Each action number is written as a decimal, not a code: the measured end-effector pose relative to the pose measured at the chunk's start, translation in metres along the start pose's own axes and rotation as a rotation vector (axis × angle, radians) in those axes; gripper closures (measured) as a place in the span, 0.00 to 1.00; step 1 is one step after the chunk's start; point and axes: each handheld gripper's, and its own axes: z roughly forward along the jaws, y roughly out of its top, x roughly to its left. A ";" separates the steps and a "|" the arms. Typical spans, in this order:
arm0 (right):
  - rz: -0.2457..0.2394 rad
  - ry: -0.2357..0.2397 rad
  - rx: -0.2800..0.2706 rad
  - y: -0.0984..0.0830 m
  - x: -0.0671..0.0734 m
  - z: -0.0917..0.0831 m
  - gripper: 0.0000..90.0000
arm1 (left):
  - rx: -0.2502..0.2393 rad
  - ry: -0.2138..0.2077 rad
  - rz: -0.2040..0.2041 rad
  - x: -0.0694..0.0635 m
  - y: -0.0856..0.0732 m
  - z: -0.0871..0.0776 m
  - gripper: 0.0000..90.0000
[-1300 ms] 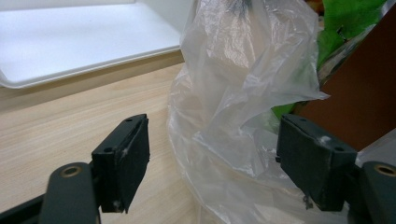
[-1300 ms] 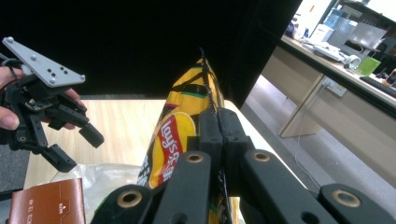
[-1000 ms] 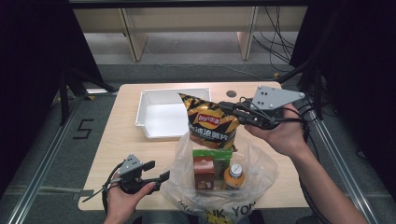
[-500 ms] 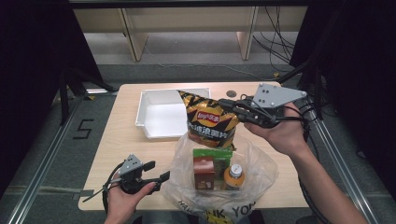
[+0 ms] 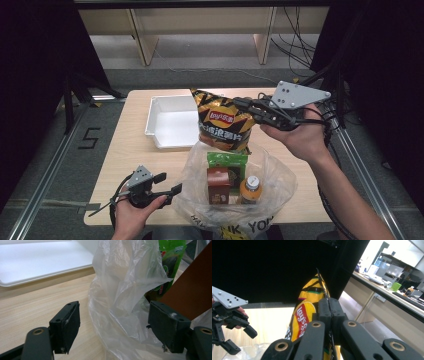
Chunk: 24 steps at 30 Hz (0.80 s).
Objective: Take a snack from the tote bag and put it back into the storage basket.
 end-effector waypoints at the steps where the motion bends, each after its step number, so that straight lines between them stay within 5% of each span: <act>1: -0.004 -0.016 -0.006 0.001 -0.001 0.000 1.00 | 0.001 -0.001 0.000 0.000 0.000 0.000 0.28; 24: 0.045 -0.070 -0.015 0.005 -0.020 0.017 1.00 | -0.004 -0.002 -0.009 0.000 0.000 -0.001 0.29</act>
